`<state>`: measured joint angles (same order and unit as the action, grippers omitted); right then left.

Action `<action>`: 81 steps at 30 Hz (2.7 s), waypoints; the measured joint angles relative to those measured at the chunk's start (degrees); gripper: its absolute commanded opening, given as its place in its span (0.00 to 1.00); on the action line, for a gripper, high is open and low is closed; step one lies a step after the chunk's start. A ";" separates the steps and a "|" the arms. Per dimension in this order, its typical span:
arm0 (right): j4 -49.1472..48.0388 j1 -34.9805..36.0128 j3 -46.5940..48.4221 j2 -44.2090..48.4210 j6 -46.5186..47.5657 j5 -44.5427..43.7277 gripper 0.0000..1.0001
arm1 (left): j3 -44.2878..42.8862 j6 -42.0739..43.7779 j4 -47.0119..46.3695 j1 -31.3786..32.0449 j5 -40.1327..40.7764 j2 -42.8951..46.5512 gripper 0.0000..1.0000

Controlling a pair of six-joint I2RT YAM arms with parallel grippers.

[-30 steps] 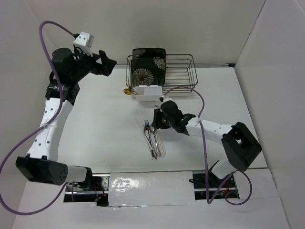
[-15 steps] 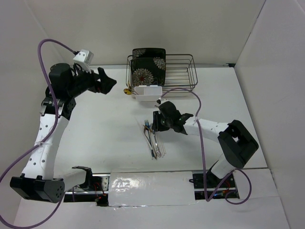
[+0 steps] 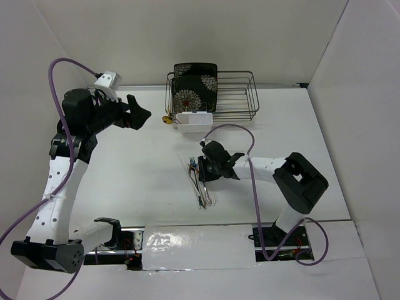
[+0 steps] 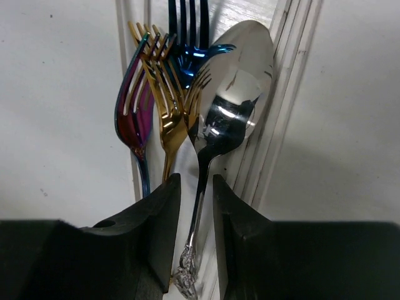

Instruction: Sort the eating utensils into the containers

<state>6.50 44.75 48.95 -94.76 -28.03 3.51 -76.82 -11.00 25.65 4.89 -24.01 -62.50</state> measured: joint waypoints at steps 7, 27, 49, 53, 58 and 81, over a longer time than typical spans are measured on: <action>0.42 0.11 0.85 -1.66 0.09 -1.92 0.00 | 0.00 0.79 0.09 0.00 0.04 0.00 1.00; -2.40 1.25 3.02 29.18 13.16 15.34 0.00 | -2.51 -0.85 9.86 5.88 -27.96 -3.15 0.97; 2.25 1.62 15.67 24.74 20.94 28.37 0.00 | -3.48 11.19 3.80 8.94 -48.46 -15.52 0.54; 2.89 1.62 16.06 24.13 21.57 28.22 0.00 | -3.56 12.74 4.44 9.09 -51.43 -15.52 0.27; 3.67 1.64 16.35 23.08 25.40 28.41 0.11 | -3.56 12.09 7.52 9.09 -57.40 -15.65 0.00; 14.47 -4.07 20.33 34.01 10.47 -10.88 1.00 | -15.04 10.08 -0.55 4.55 -47.56 -24.68 0.00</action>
<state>20.97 40.69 69.28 -60.75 -17.56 -7.38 -91.85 -0.93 25.10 9.43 -71.57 -87.18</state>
